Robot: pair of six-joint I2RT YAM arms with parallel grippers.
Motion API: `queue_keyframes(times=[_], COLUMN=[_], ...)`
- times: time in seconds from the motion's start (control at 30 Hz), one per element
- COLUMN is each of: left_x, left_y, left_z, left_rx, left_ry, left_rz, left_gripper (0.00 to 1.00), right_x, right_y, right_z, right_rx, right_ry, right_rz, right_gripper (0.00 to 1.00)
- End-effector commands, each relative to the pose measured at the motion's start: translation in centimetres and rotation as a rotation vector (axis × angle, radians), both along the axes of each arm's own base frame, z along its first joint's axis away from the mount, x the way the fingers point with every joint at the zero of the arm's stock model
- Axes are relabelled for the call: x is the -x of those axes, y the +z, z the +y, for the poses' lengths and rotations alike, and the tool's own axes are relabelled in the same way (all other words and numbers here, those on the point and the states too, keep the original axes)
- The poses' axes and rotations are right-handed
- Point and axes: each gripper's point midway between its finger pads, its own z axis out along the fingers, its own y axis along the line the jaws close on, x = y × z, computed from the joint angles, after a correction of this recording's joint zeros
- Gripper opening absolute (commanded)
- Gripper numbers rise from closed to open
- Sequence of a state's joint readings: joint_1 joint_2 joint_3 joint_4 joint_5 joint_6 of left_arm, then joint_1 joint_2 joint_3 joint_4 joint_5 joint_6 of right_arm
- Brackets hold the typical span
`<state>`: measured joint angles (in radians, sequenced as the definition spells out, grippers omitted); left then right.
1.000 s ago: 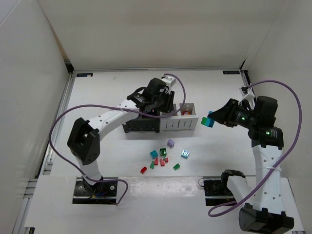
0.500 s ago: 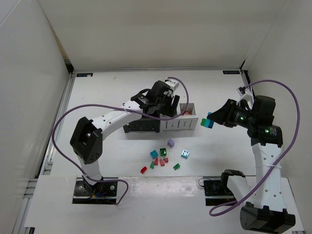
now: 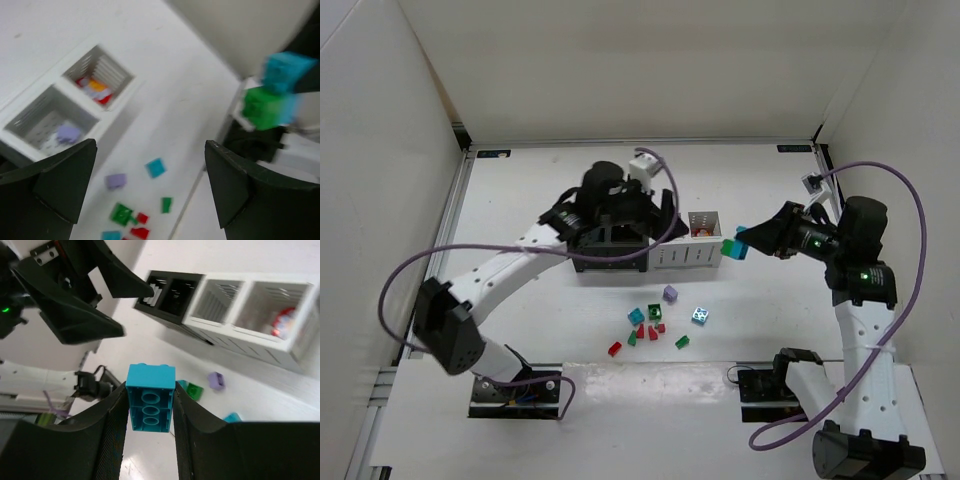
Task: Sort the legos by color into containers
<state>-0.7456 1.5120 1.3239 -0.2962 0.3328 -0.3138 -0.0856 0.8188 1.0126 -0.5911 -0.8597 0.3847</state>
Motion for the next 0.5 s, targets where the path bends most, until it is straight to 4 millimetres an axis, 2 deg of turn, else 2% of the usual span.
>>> queue_keyframes(times=[0.0,0.03,0.07,0.1,0.17,0.27,0.37,0.47], left_x=[5.3,5.8,6.1,7.7,8.9,9.1,9.3,10.0], left_y=[8.4,8.7,9.8,9.9,11.3,11.4,10.7,11.7], left_z=[-0.6,-0.6,-0.7,-0.7,-0.6,-0.8,-0.7,0.0], left_rx=[0.383,0.411,0.484,0.509,0.587,0.617,0.609,0.631], left_ry=[-0.310,-0.340,-0.381,-0.461,-0.546,-0.569,-0.571,-0.581], left_rz=[-0.026,-0.009,-0.049,0.002,-0.034,-0.003,0.000,-0.044], left_gripper=[1.00,1.00,1.00,1.00,1.00,1.00,1.00,1.00], right_x=[1.7,1.5,1.7,2.7,3.0,4.1,4.1,3.8], right_y=[3.6,5.0,5.2,5.5,6.3,6.8,7.8,8.2], right_z=[2.6,3.2,3.6,4.8,5.7,8.1,8.8,8.9], right_rx=[-0.144,-0.182,-0.191,-0.201,-0.197,-0.195,-0.201,-0.197], right_ry=[0.194,0.223,0.243,0.308,0.346,0.420,0.428,0.421], right_rz=[-0.130,-0.189,-0.201,-0.209,-0.242,-0.252,-0.280,-0.284], right_gripper=[0.00,0.00,0.00,0.00,0.00,0.00,0.00,0.00])
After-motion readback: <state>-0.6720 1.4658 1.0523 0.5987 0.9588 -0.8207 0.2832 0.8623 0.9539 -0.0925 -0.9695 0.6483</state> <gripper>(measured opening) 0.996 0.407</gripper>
